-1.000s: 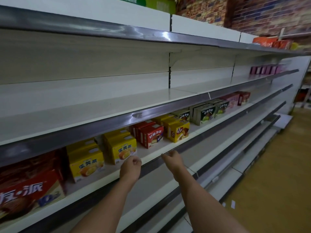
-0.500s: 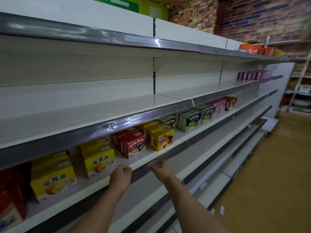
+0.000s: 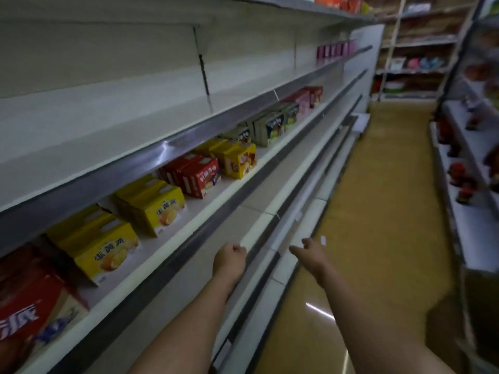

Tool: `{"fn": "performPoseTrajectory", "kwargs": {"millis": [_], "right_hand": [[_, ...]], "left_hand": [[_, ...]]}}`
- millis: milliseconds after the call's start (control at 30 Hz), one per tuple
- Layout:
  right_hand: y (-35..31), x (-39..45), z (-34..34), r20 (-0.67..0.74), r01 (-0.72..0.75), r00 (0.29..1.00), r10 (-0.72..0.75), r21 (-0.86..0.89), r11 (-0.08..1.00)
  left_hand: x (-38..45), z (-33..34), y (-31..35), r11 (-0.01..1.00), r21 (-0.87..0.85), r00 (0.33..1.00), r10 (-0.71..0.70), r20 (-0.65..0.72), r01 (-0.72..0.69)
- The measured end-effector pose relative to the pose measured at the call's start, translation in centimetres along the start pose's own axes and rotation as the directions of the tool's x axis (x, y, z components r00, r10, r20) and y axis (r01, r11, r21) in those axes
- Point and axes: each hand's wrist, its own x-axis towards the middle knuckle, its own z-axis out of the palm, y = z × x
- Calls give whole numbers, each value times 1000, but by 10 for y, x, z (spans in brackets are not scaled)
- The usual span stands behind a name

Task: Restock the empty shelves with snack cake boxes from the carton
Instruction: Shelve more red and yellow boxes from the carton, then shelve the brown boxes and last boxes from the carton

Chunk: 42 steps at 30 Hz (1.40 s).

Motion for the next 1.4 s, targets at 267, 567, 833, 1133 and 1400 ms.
{"fn": "performPoseTrajectory", "kwargs": {"millis": [267,567,833,1133,1400], "right_hand": [[85,-82,-46,-206,-244,950,234,-24,969],[174,-163,-125,-330,-420,841,428,98,902],[266,-225,-204,-347,-519,776,527,122,846],[350,-258,-274,-273,-567,760,590,167,807],[412,-259,-287,-178,-675,687,705,203,709]], "left_hand": [[-59,76,-22,994,87,961,37,274,-63],[-142,178,-13,988,80,859,71,508,-129],[-254,254,2,982,57,796,110,596,-178],[-343,328,19,984,68,839,105,534,-166],[-351,399,-29,936,330,736,-140,662,-119]]}}
